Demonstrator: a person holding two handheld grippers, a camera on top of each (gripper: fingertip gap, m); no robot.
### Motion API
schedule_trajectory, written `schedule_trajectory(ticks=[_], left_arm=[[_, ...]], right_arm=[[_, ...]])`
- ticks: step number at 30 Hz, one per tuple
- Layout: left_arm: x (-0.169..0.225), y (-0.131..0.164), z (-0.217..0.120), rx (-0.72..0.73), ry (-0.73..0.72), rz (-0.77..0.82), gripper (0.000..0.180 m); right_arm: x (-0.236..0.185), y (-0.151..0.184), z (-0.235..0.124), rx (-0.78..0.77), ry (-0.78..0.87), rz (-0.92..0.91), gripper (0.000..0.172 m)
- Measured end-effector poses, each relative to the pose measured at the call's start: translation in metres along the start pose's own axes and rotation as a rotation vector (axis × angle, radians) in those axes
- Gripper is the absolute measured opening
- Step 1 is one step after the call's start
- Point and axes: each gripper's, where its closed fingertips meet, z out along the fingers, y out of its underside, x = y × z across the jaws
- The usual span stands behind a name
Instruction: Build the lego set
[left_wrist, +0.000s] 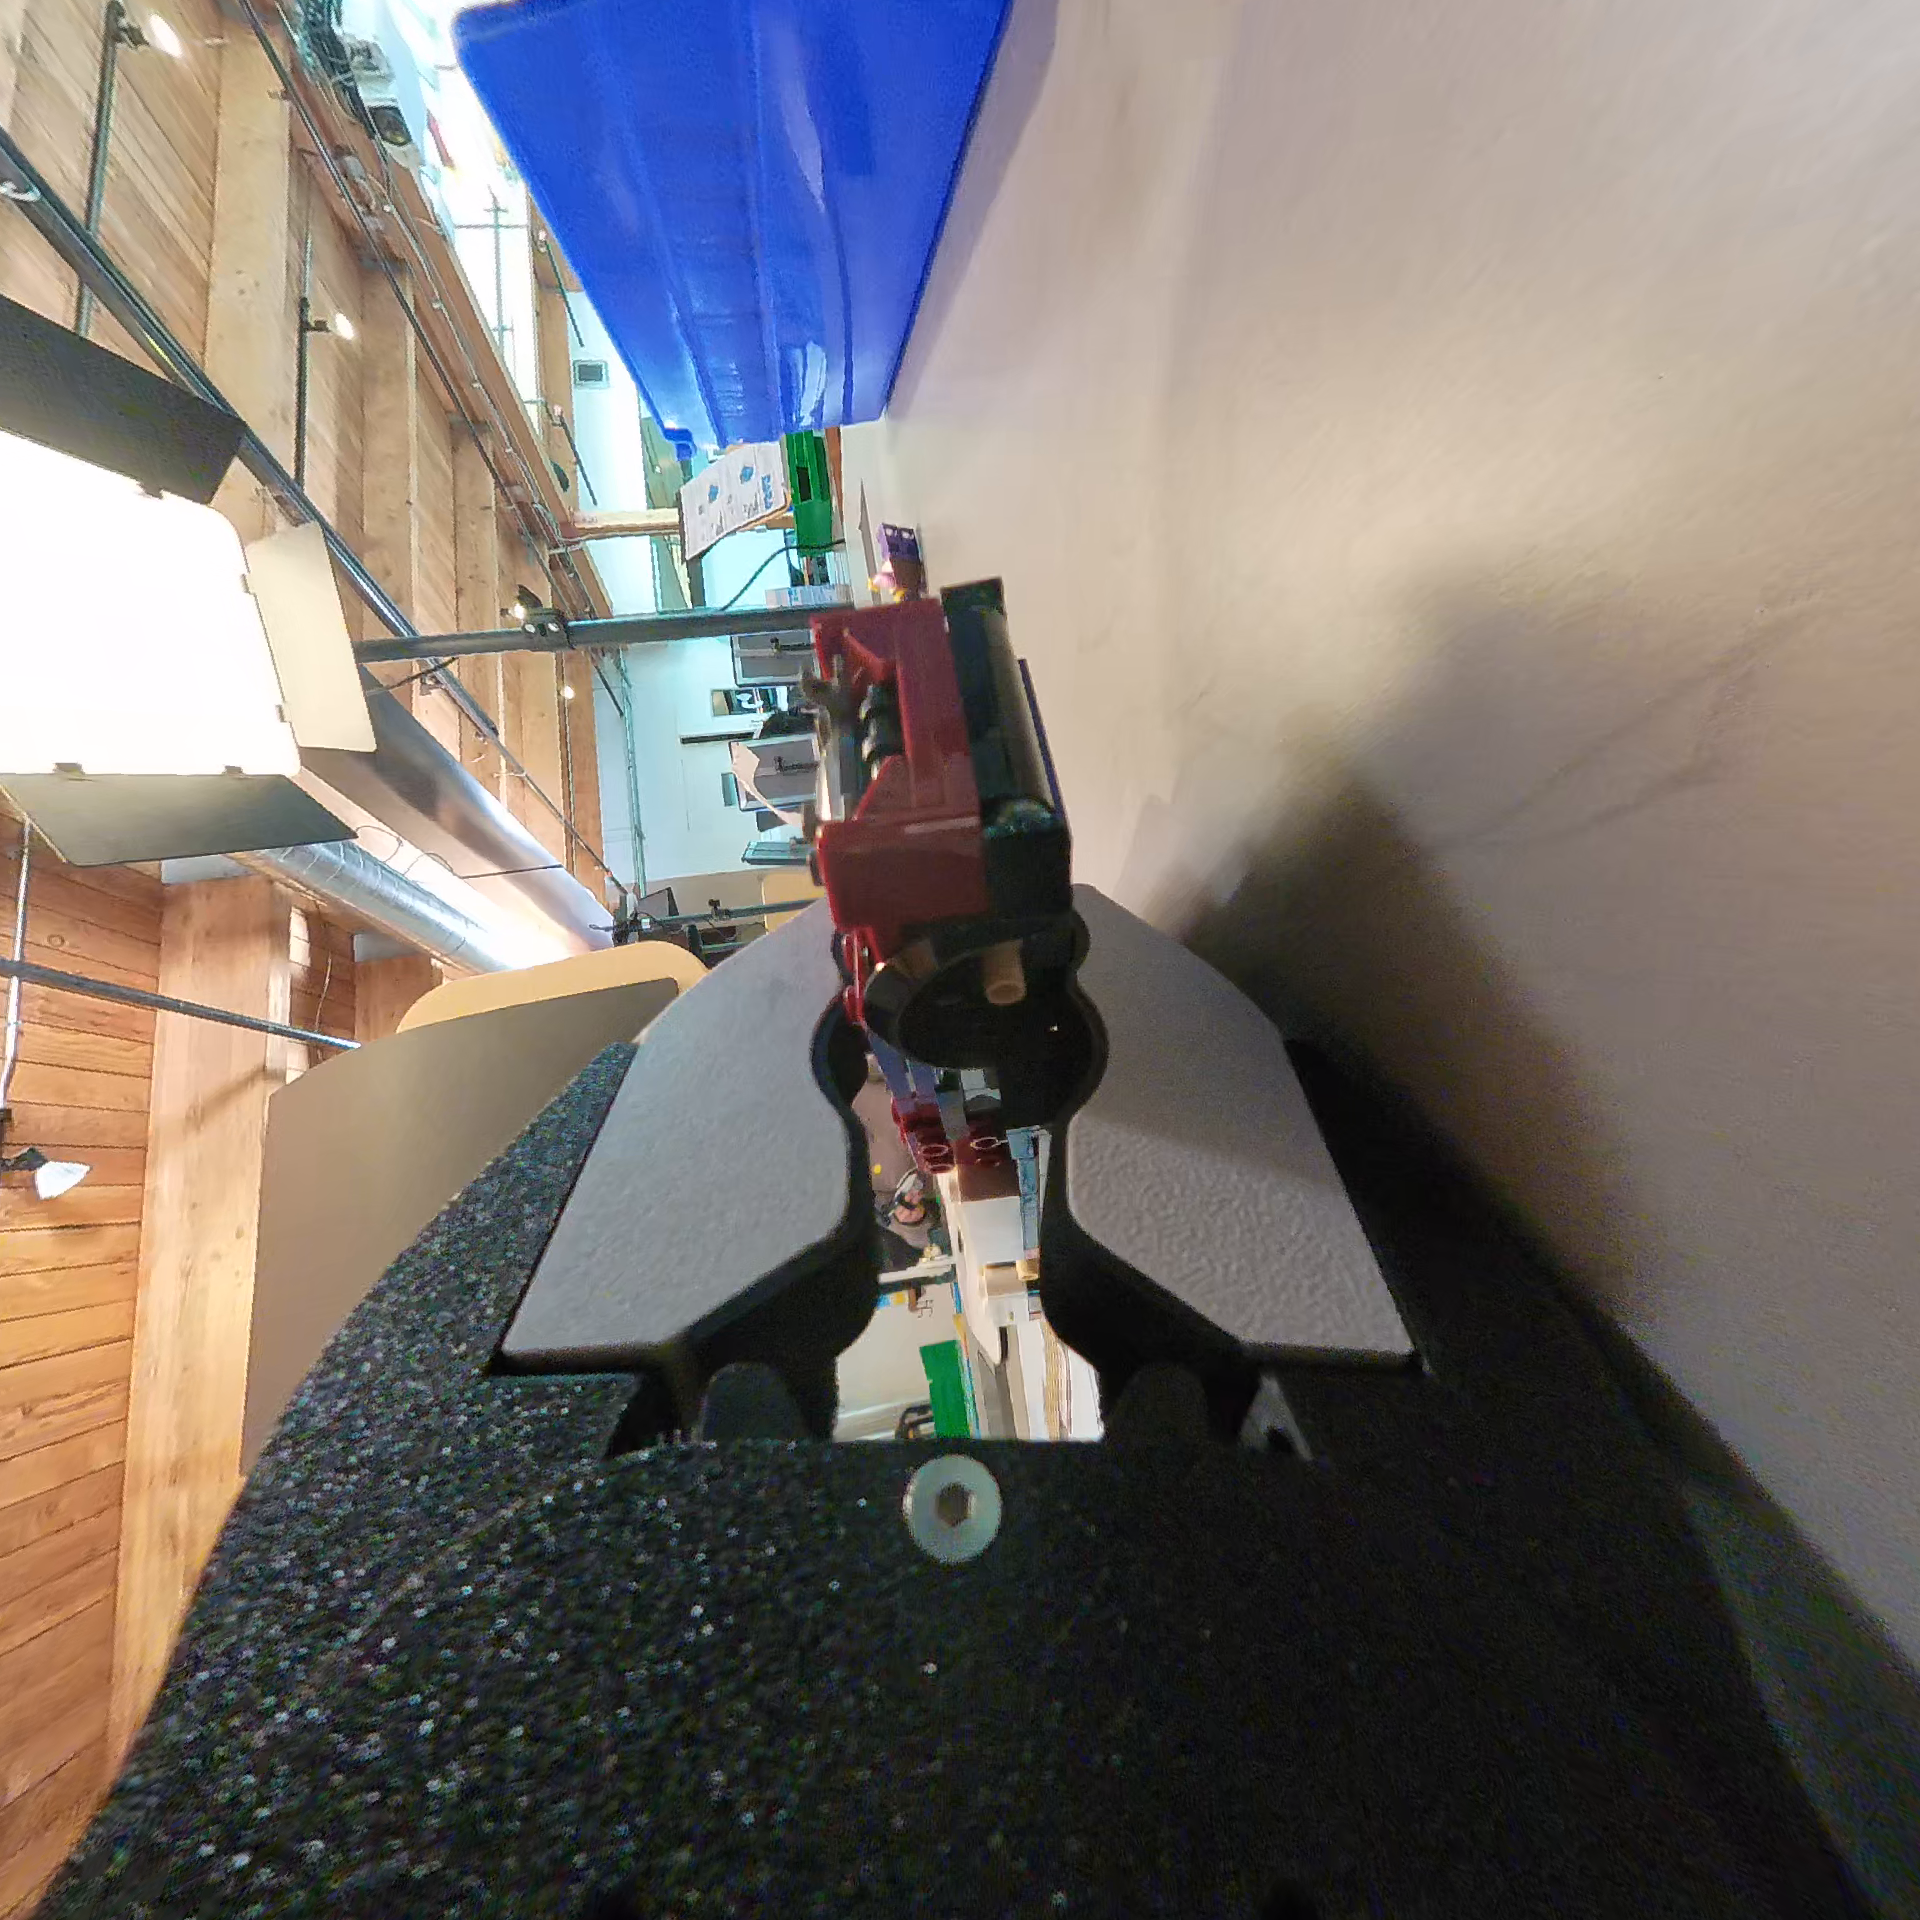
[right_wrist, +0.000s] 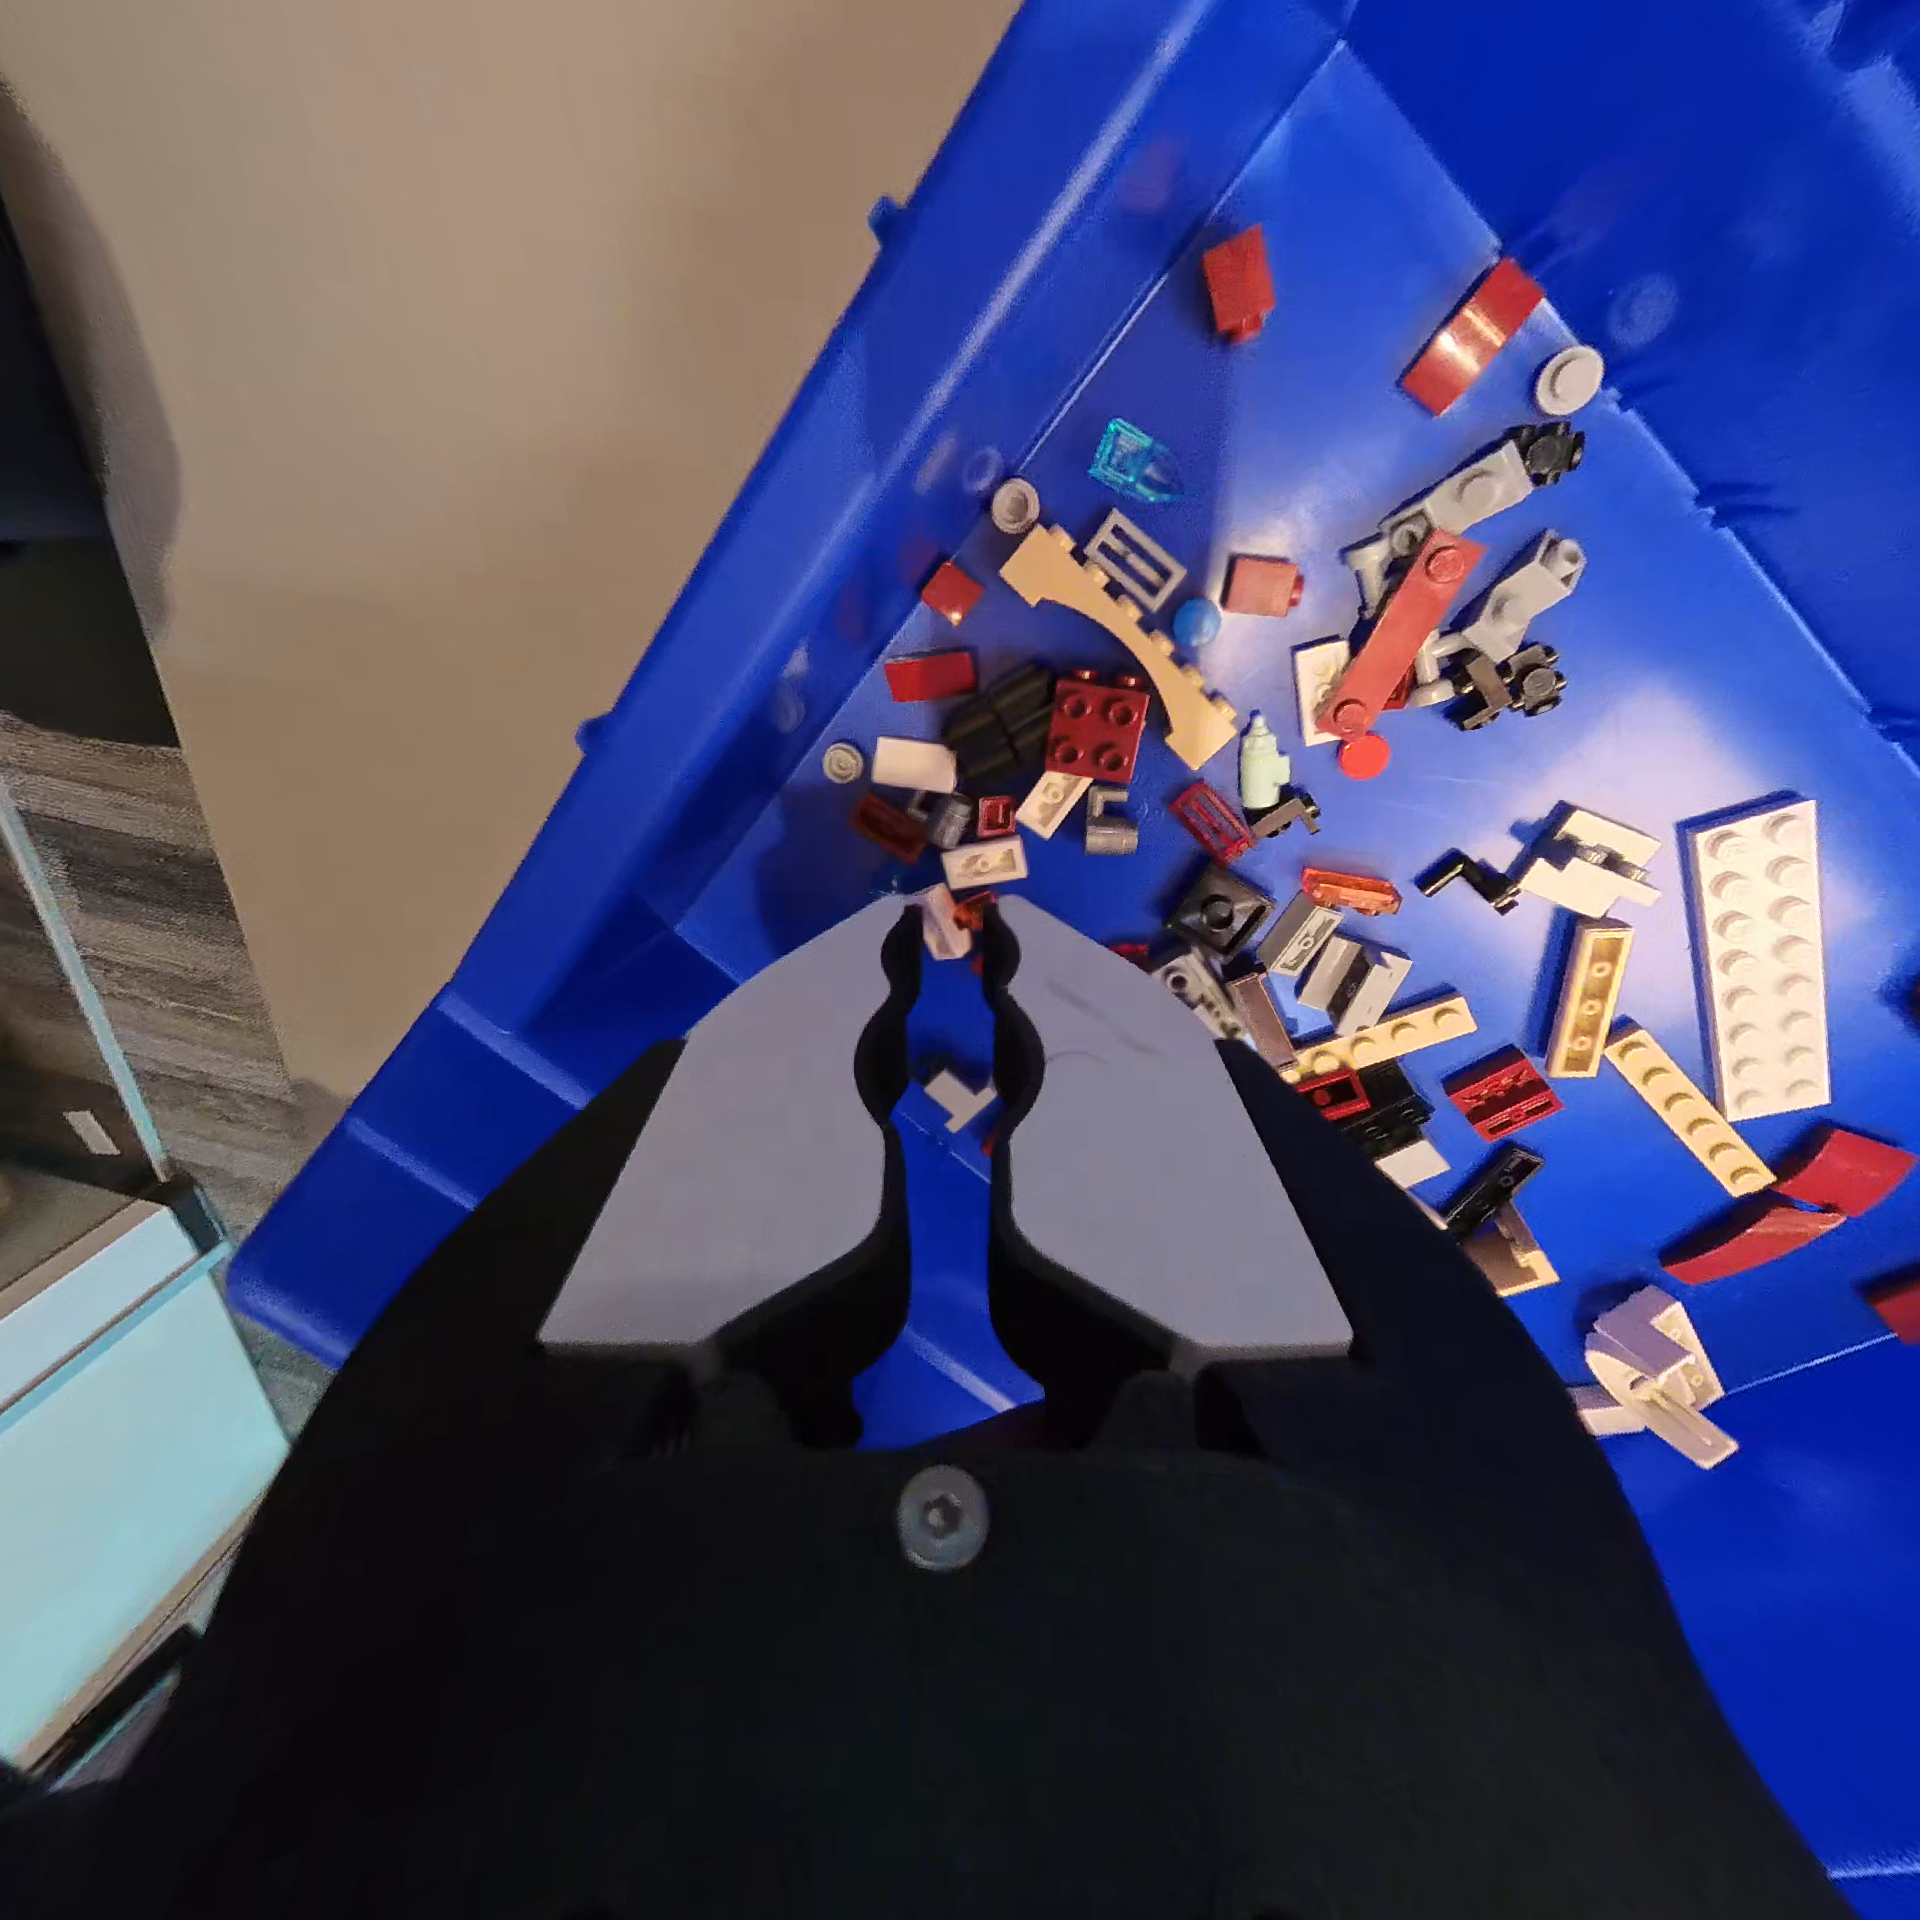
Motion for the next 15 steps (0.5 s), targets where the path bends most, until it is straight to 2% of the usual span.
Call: schedule_trajectory(ticks=[1, 6, 15], left_arm=[[0.0, -0.001, 0.0, 0.006, 0.0, 0.0, 0.033], [0.001, -0.005, -0.002, 0.021, 0.004, 0.002, 0.033], [-0.001, -0.006, -0.003, 0.025, 0.002, -0.002, 0.033]], right_arm=[[0.001, 0.001, 0.003, -0.014, -0.007, 0.001, 0.011], [0.001, 0.009, 0.011, -0.081, -0.038, -0.008, 0.011], [0.002, 0.011, 0.017, -0.096, -0.059, -0.035, 0.011]])
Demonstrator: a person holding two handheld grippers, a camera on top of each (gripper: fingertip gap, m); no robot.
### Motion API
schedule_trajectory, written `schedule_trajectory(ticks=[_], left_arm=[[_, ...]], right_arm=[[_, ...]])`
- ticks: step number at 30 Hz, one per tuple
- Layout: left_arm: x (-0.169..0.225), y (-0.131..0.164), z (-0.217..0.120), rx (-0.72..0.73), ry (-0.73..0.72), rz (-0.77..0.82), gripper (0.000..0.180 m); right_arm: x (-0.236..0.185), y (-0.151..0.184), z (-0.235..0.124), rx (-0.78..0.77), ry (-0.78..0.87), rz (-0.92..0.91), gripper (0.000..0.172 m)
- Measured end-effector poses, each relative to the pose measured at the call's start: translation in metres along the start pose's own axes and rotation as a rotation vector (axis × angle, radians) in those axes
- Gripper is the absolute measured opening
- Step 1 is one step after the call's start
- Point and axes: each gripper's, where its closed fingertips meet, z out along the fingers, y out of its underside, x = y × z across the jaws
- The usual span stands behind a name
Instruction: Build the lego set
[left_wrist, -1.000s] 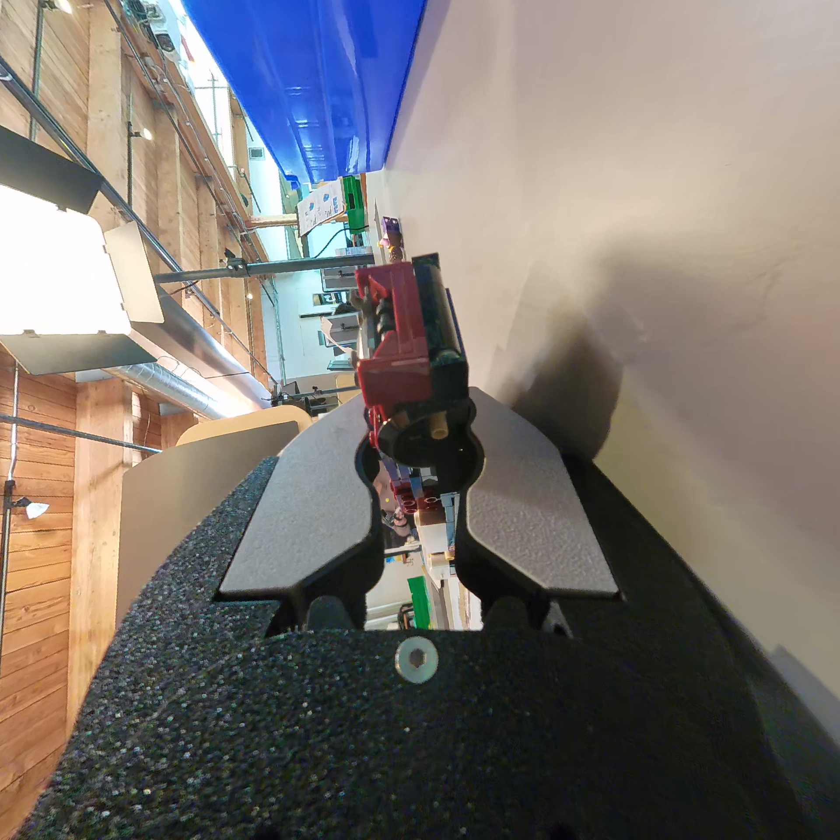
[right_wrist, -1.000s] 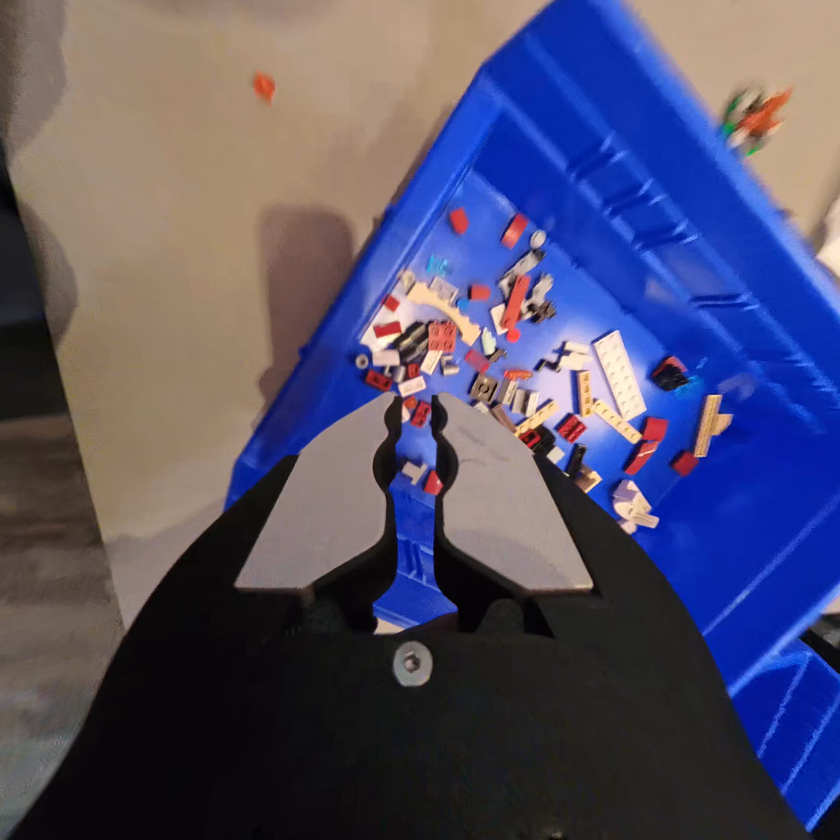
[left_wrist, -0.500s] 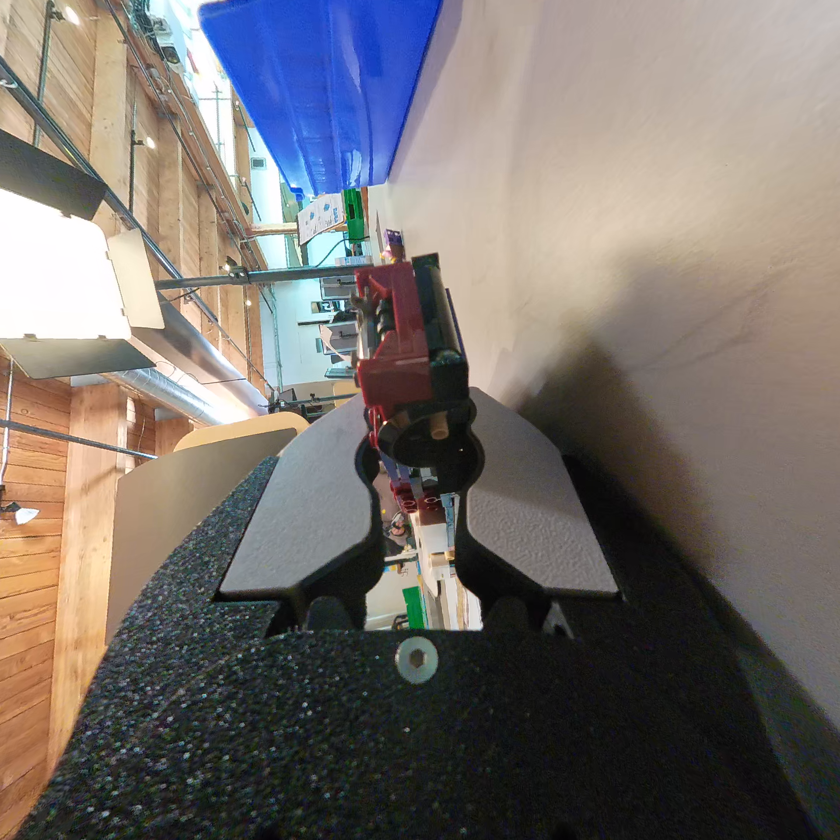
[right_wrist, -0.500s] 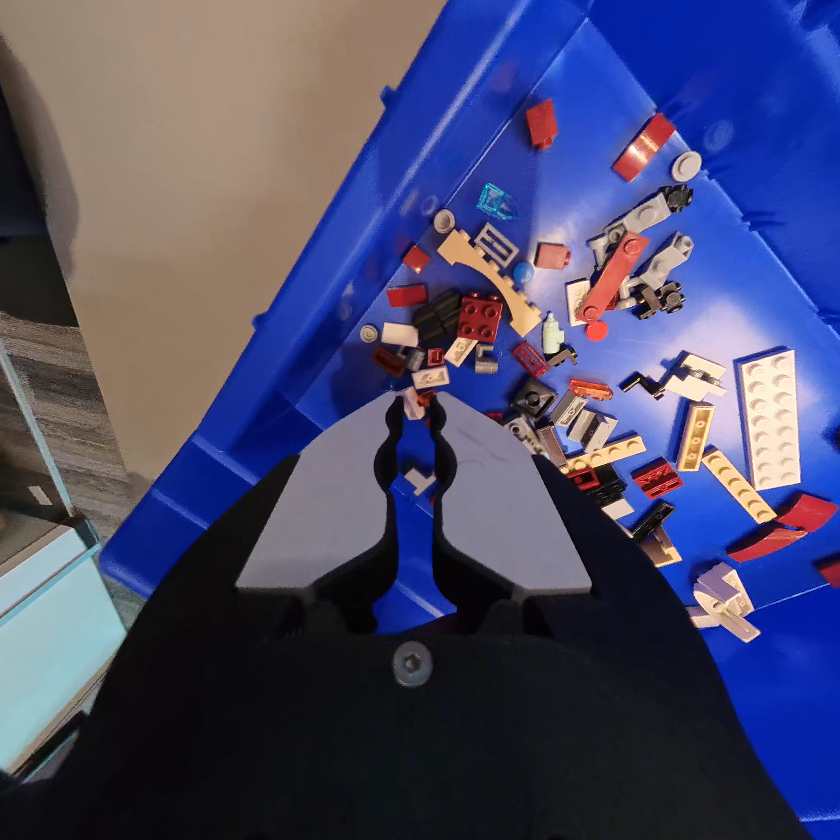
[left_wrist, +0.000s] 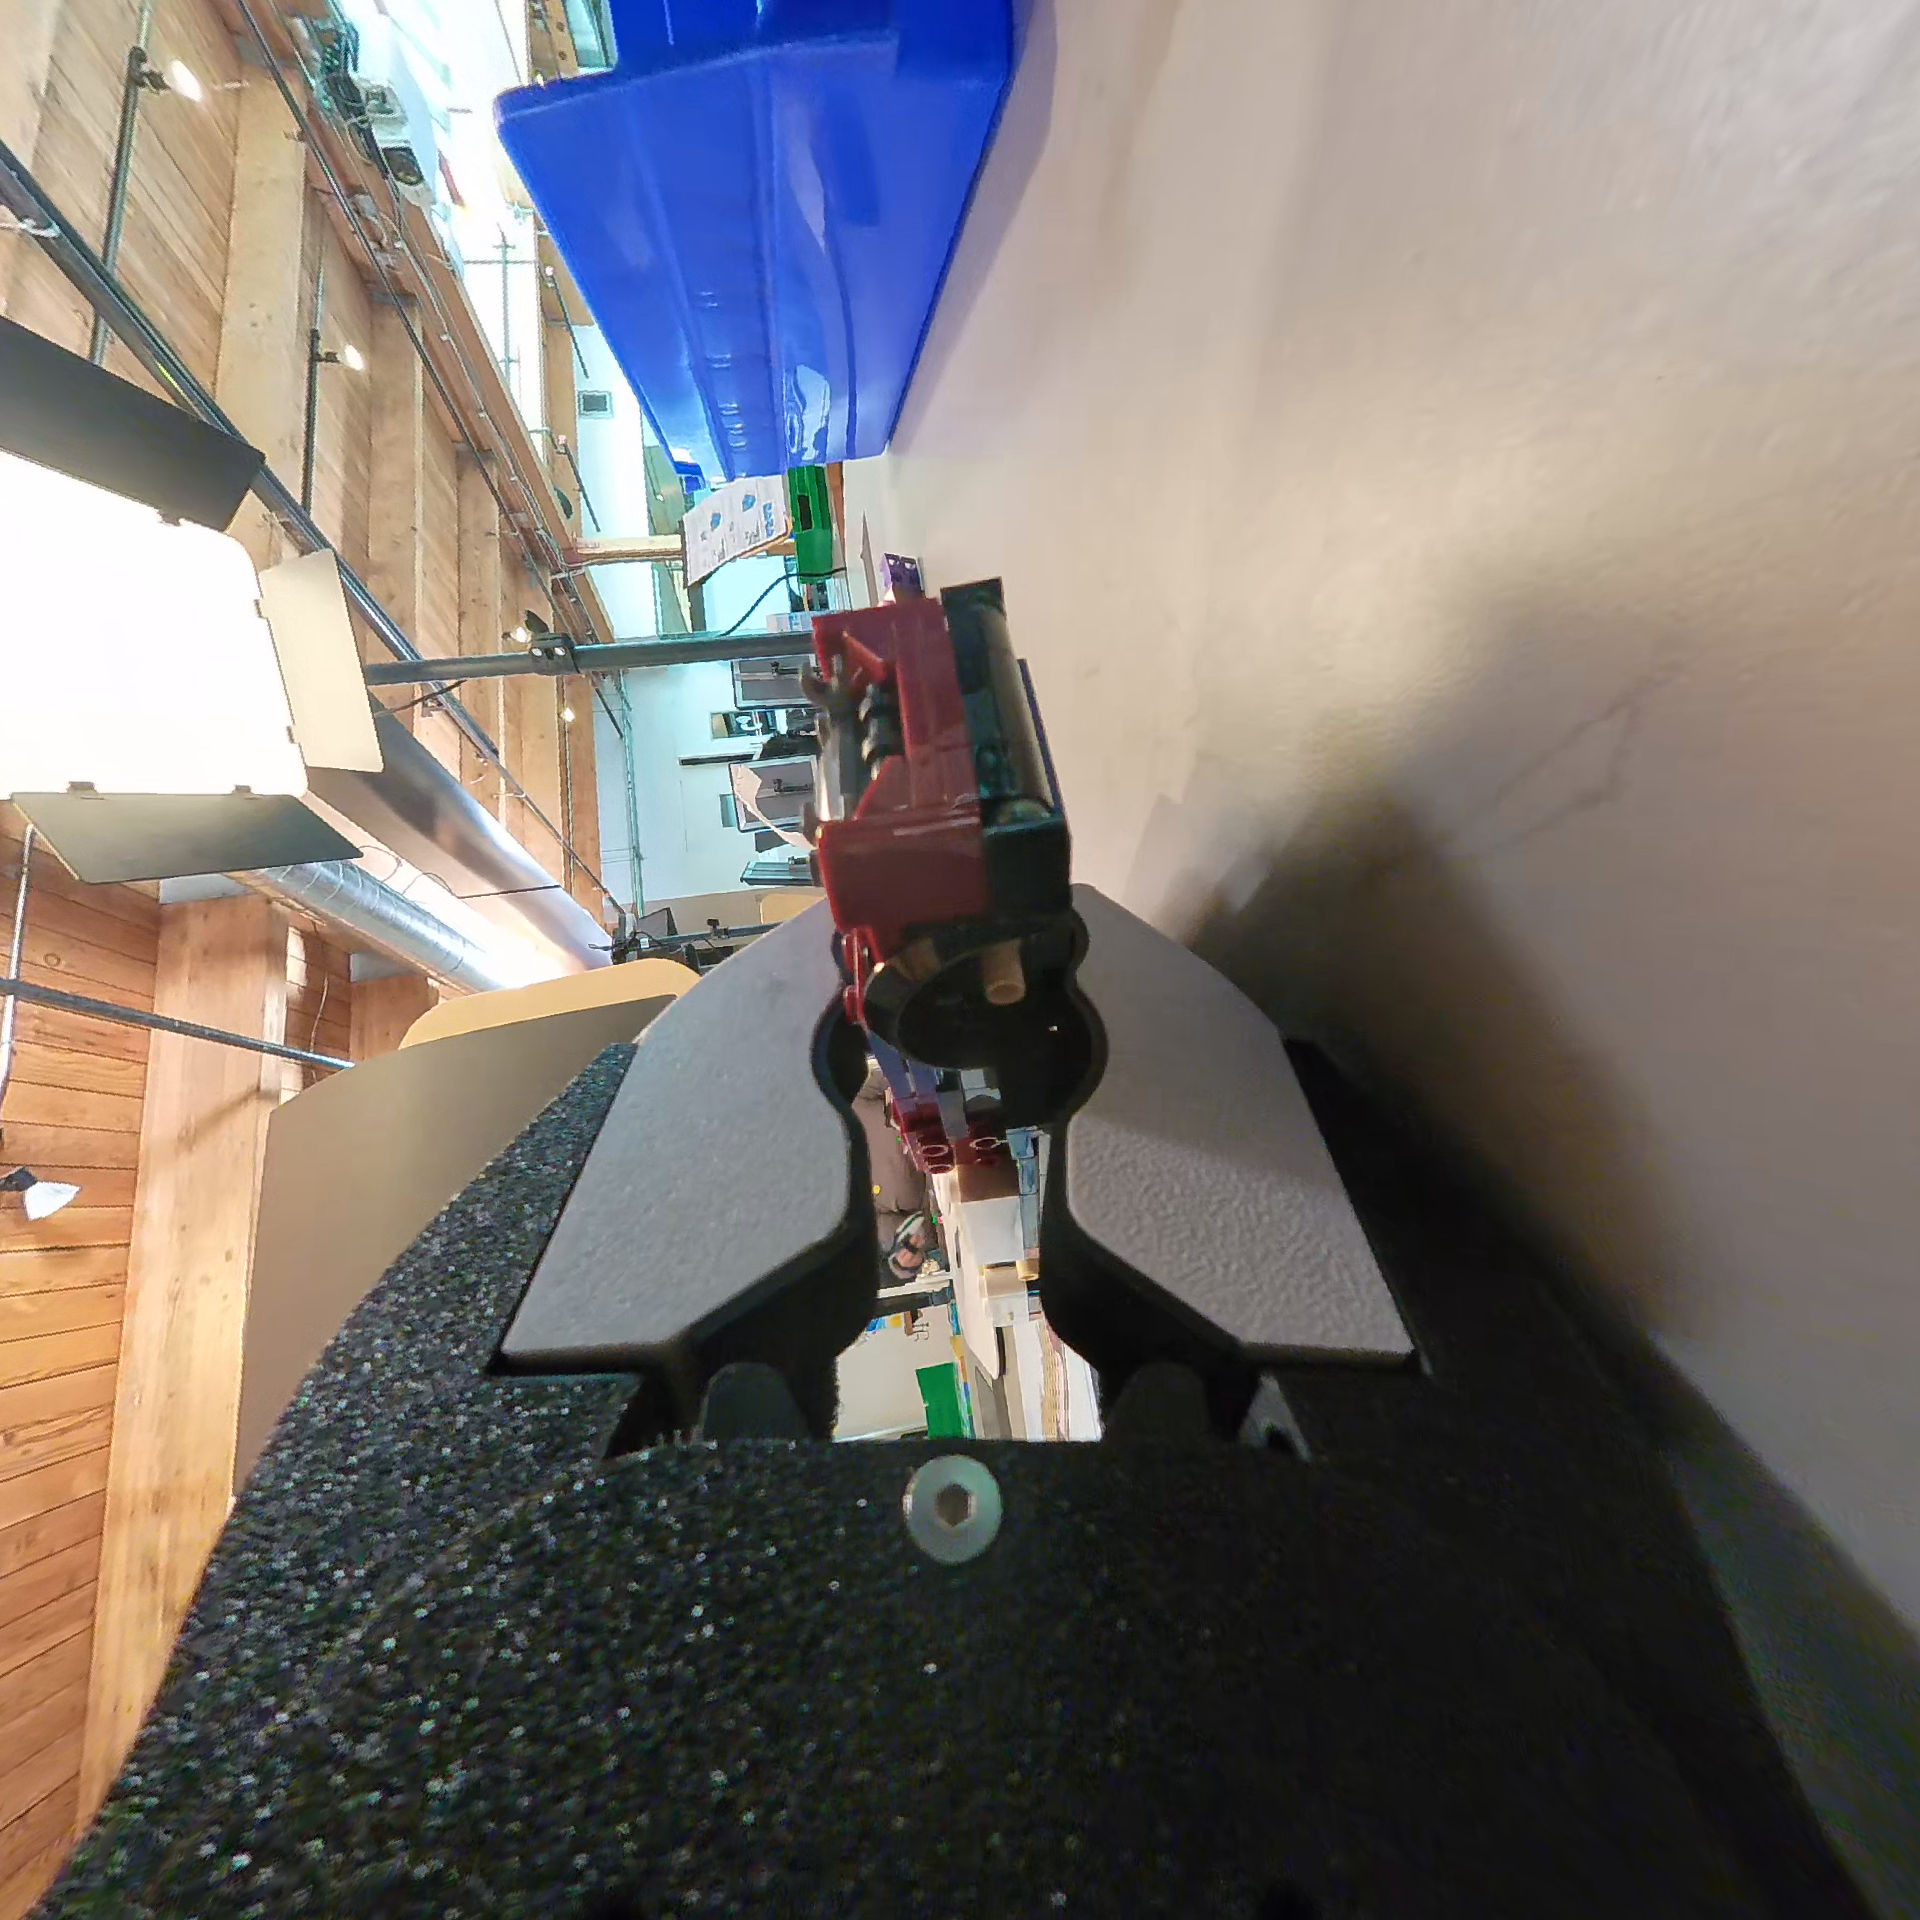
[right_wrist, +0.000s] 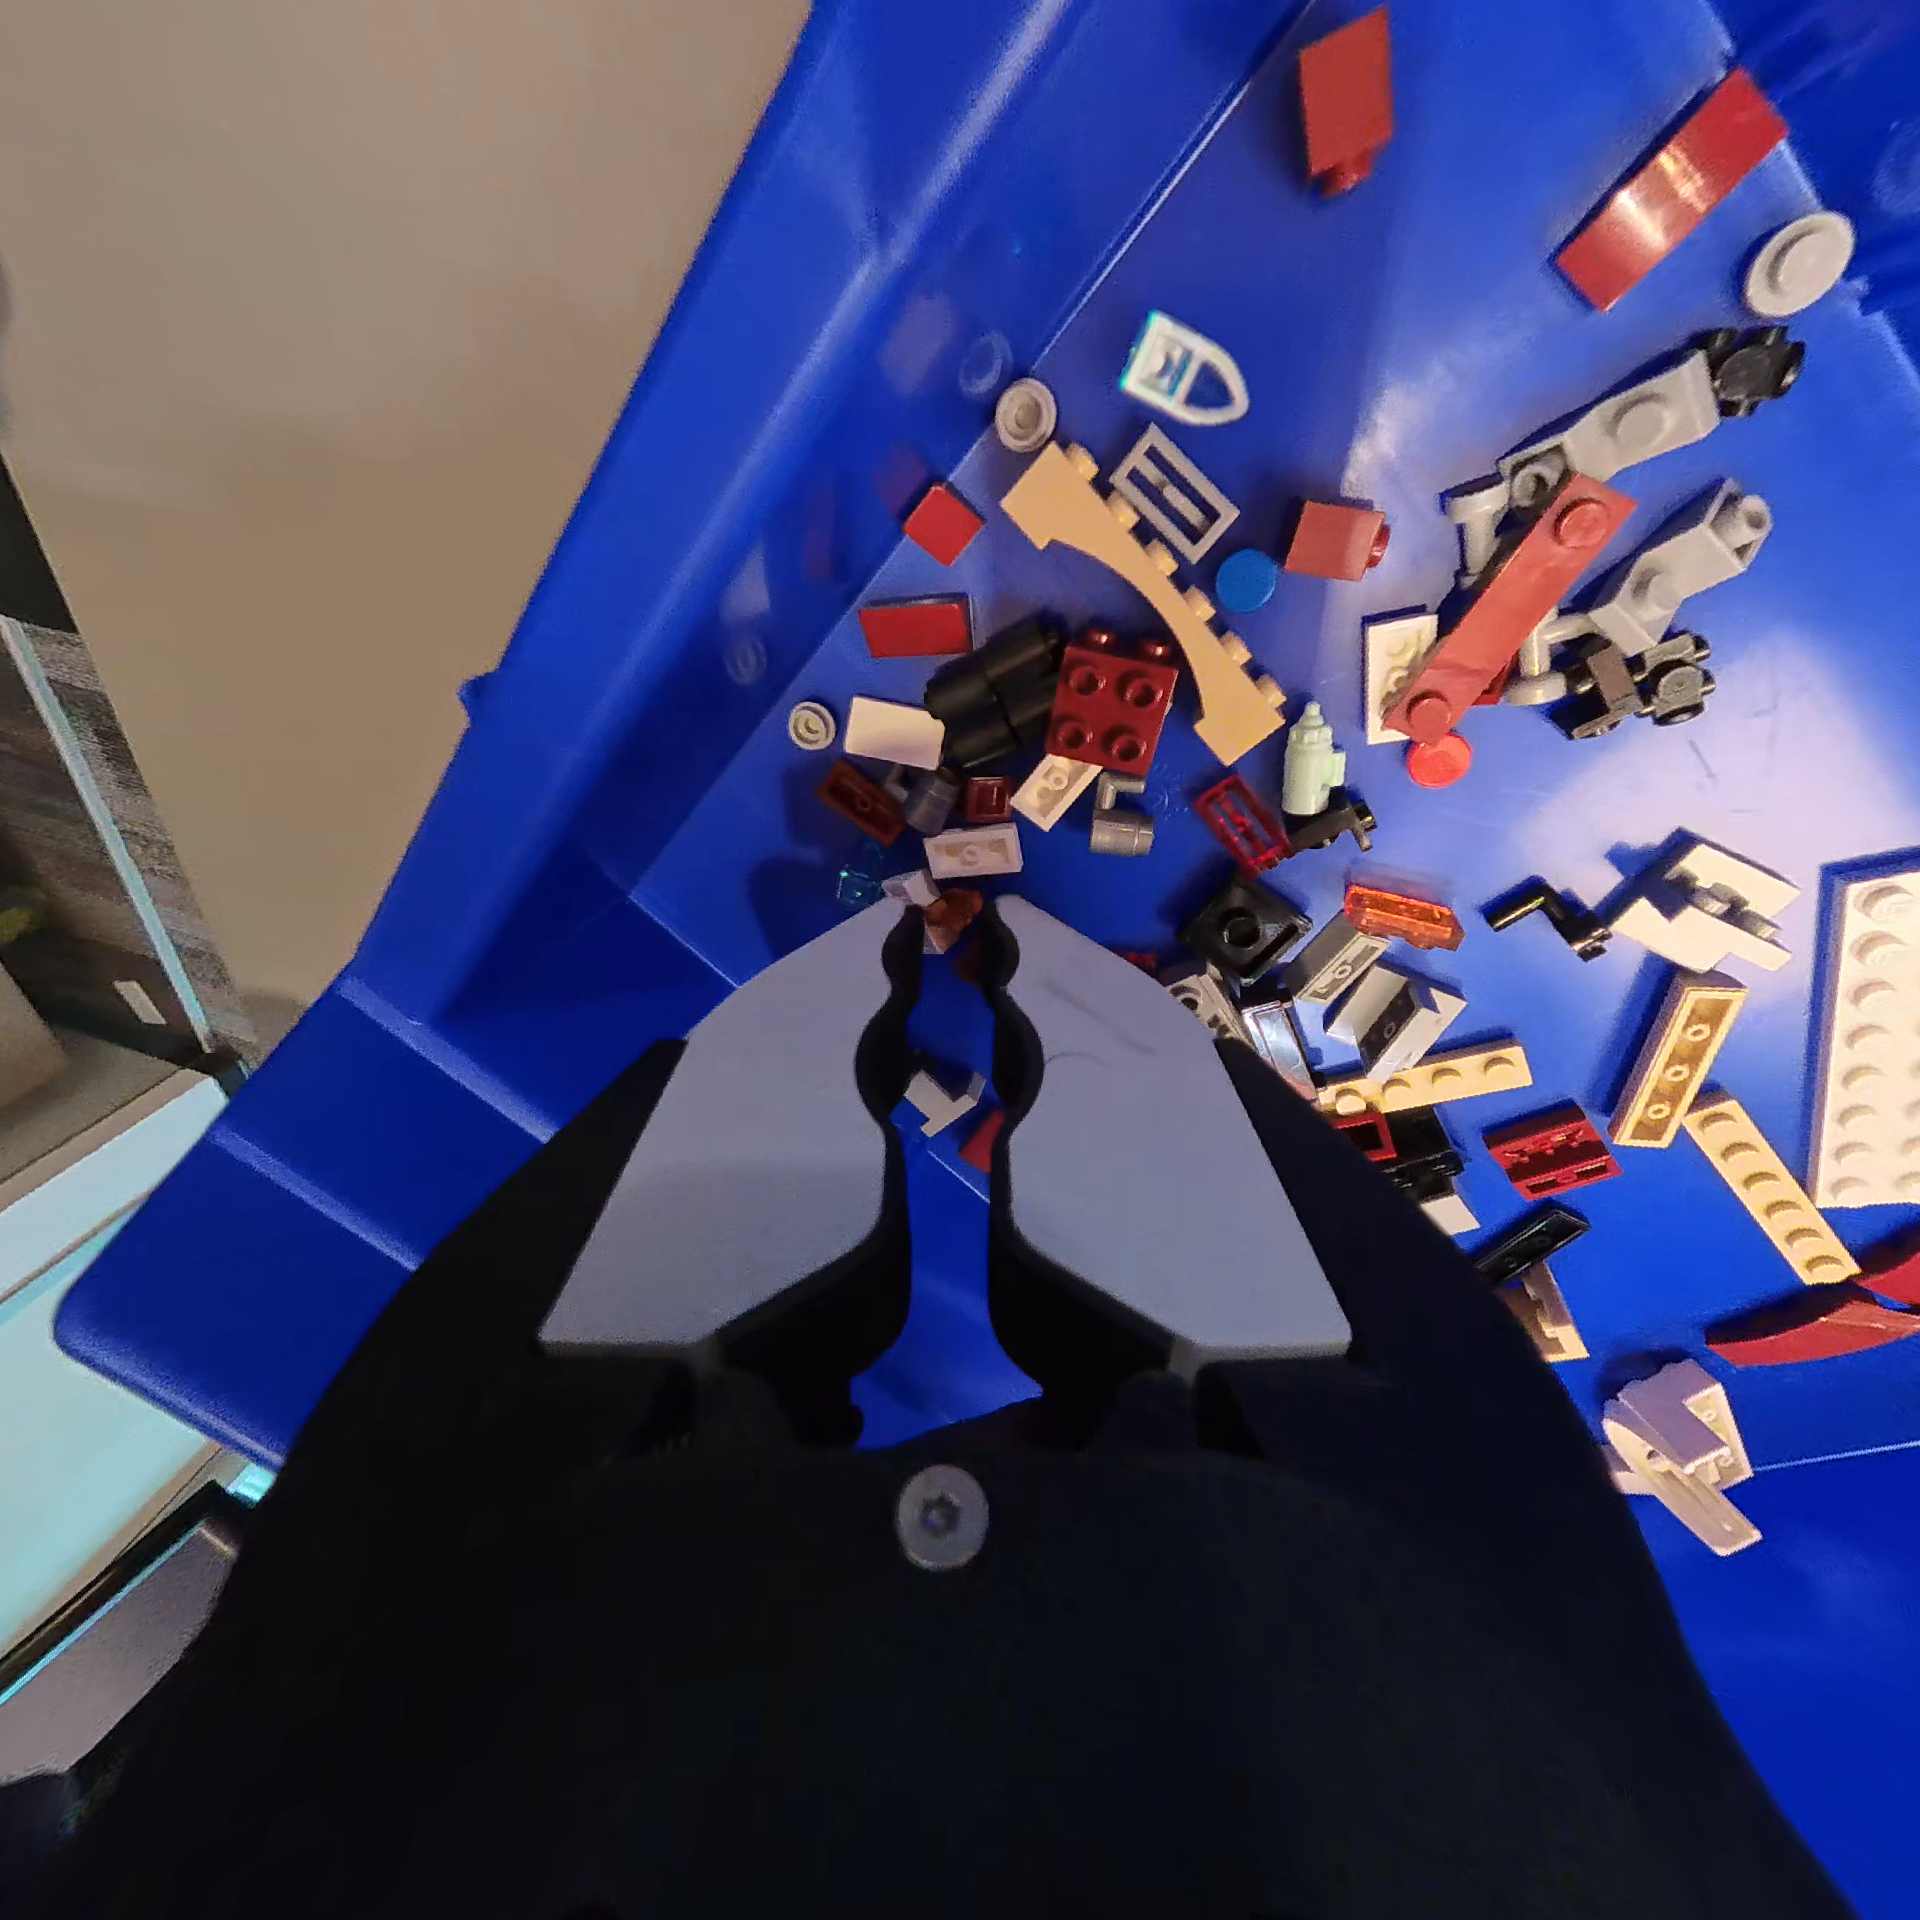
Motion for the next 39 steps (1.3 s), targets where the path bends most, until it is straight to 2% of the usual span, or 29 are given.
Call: schedule_trajectory(ticks=[29, 33, 39], left_arm=[[0.0, -0.002, -0.005, 0.013, -0.003, -0.002, 0.033], [0.001, -0.003, -0.006, 0.015, -0.003, -0.001, 0.033], [0.0, -0.005, -0.008, 0.026, -0.002, -0.004, 0.033]], right_arm=[[-0.004, -0.012, -0.016, 0.025, 0.061, 0.015, 0.007], [-0.004, -0.031, -0.039, 0.113, 0.105, -0.006, 0.007], [-0.024, -0.101, -0.081, 0.278, 0.21, -0.124, 0.006]])
